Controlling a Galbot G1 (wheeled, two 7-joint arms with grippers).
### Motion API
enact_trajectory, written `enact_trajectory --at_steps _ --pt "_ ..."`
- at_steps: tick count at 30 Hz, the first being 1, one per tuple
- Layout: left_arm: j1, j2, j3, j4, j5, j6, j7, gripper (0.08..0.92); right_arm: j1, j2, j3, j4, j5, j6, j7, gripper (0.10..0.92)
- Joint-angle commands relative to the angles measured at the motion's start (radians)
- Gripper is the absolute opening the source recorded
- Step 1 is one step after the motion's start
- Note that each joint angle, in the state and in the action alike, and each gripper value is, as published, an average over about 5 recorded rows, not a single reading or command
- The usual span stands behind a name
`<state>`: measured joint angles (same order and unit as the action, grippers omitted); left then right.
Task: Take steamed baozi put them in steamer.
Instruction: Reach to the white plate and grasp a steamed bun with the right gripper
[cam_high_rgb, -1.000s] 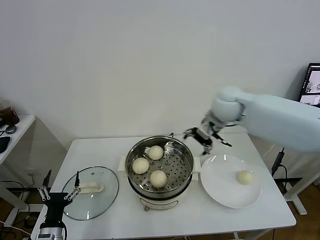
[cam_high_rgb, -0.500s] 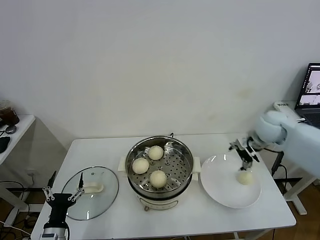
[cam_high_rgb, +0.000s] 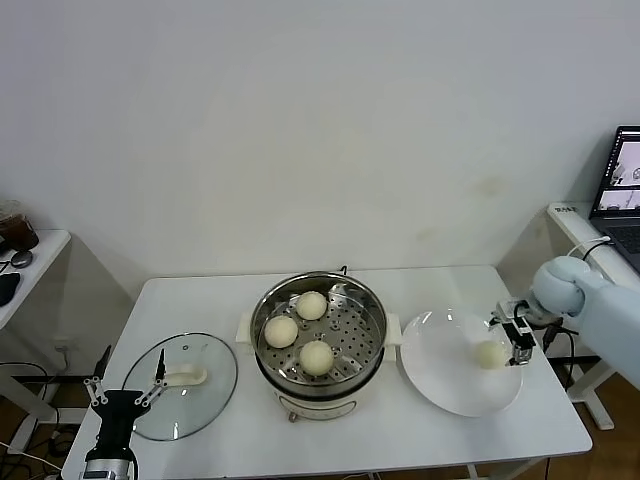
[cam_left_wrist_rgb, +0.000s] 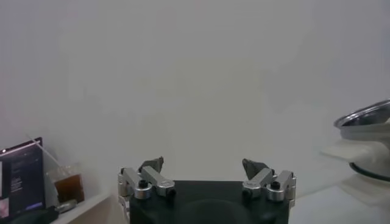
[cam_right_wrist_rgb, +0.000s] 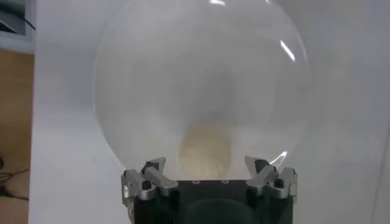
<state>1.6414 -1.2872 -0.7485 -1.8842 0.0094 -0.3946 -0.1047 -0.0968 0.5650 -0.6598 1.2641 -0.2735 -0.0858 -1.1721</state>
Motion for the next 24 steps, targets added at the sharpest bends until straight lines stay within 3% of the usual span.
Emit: enact_trajectory --at_steps 1,14,20,24 --pt "0.004 -0.003 -0.003 -0.006 0.004 -0.001 -0.001 0.823 -0.112 0.104 0.125 -0.157 -0.092 0.026 0.020 0.823" --pt "0.006 -0.009 -0.006 -0.006 0.004 -0.001 -0.002 0.823 -0.103 0.162 0.121 -0.189 -0.142 0.019 0.003 0.813" --pt "0.005 -0.008 -0.006 -0.005 0.004 -0.001 -0.003 0.823 -0.104 0.156 0.119 -0.178 -0.146 0.008 -0.014 0.703" --pt "0.006 -0.008 -0.008 -0.007 0.004 -0.001 -0.003 0.823 -0.099 0.145 0.116 -0.163 -0.135 0.005 -0.015 0.574"
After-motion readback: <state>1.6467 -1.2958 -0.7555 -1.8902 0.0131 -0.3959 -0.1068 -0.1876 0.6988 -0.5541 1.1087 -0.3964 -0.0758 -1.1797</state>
